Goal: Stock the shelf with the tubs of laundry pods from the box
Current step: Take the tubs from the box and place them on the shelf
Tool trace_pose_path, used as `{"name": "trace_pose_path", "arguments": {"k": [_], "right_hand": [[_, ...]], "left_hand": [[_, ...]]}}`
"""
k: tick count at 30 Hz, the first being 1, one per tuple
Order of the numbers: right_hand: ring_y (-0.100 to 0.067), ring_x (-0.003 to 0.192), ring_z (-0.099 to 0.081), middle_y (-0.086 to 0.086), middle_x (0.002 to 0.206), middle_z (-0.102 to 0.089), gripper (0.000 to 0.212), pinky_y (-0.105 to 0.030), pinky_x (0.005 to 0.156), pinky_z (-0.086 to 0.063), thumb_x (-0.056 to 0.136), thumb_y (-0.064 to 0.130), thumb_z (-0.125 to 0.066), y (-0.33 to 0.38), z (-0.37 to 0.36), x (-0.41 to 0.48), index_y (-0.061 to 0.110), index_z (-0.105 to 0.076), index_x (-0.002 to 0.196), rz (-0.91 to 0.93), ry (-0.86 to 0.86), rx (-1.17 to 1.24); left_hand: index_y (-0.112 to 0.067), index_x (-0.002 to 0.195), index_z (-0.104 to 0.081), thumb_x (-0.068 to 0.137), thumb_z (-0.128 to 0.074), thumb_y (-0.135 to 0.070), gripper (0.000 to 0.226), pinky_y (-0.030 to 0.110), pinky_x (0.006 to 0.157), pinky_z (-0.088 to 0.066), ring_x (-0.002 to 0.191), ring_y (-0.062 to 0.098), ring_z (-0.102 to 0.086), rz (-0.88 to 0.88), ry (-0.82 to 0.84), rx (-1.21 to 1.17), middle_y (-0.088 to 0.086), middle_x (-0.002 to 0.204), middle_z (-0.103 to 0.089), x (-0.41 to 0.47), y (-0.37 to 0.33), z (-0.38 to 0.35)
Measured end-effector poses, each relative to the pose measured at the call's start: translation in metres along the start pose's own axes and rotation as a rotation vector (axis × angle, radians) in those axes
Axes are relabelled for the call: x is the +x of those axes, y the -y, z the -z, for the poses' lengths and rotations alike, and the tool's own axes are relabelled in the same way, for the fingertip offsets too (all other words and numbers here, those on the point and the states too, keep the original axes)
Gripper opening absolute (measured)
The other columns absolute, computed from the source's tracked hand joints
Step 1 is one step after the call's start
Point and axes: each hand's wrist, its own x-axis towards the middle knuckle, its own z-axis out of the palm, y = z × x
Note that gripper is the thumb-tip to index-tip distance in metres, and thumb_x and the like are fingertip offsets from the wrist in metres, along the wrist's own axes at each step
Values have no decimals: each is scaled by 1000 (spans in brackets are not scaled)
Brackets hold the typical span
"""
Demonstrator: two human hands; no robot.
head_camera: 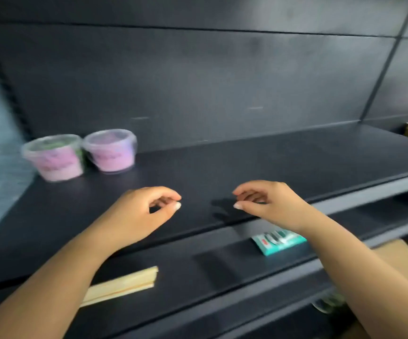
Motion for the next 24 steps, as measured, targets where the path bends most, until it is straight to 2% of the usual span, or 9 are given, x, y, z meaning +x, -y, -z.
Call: {"name": "trace_pose_path", "arguments": {"k": [5,7,10,12,13,17,19,21,24], "right_hand": [[20,76,-55,25,80,-58,20,-6,75,-44,78,20,-71,-83,85,-157,17,-69,98,-222,-186,-190],[16,75,-58,21,82,-60,23,-7,78,-45,78,15,-72,-118,108,-216,10,-70,101,-359,-273,-208],[2,76,-62,9,84,-65,18,-19,82,-49,80,13,-69,-162,130,-298,13,-70,98,-599,-369,-197],[11,69,-58,16,74,-61,15,-9,72,-46,81,13,-69,-186,135,-341,19,-68,94,-735,-427,-171],[14,68,-56,21,71,-57,14,-8,67,-43,80,13,-69,-199,139,-369,23,-66,91,-810,-479,-173],[-1,63,-52,22,65,-54,16,-24,70,-45,78,13,-72,-245,136,-429,26,-63,82,-1051,-580,-109],[2,57,-54,23,56,-56,12,-20,68,-42,79,12,-71,-268,136,-451,21,-67,85,-1144,-602,-78],[14,58,-55,23,54,-57,10,-16,63,-40,79,11,-70,-290,136,-470,17,-69,87,-1239,-623,-54],[16,57,-54,22,66,-53,10,-4,59,-37,80,13,-69,-318,142,-487,20,-66,87,-1382,-659,16]], "left_hand": [[-48,81,-55,83,-59,-29,21,-1,72,-37,91,-18,-53,-202,237,-60,-33,93,-61,4,-105,-136],[-46,80,-54,84,-60,-27,21,-4,70,-35,87,-18,-53,-238,334,-63,-34,85,-62,7,-134,-188],[-43,77,-56,85,-61,-20,25,-1,70,-38,81,-21,-52,-233,497,-150,-34,84,-62,11,-167,-268],[-43,77,-56,86,-59,-21,23,3,67,-39,78,-21,-52,-242,603,-141,-37,79,-61,11,-186,-312],[-41,78,-56,87,-58,-22,20,3,66,-39,78,-18,-53,-259,688,-130,-38,77,-61,12,-200,-343],[-38,82,-56,89,-57,-23,16,14,73,-43,89,5,-58,-280,863,-58,-24,85,-58,22,-227,-426],[-34,86,-58,88,-57,-22,12,20,76,-42,92,8,-58,-302,919,-50,-19,87,-59,34,-241,-474],[-28,93,-60,88,-58,-21,9,20,76,-38,89,8,-55,-323,963,-36,-14,87,-58,45,-256,-519],[-22,97,-63,88,-58,-20,10,21,75,-35,88,9,-52,-341,1050,-41,-9,89,-58,59,-275,-577]]}}
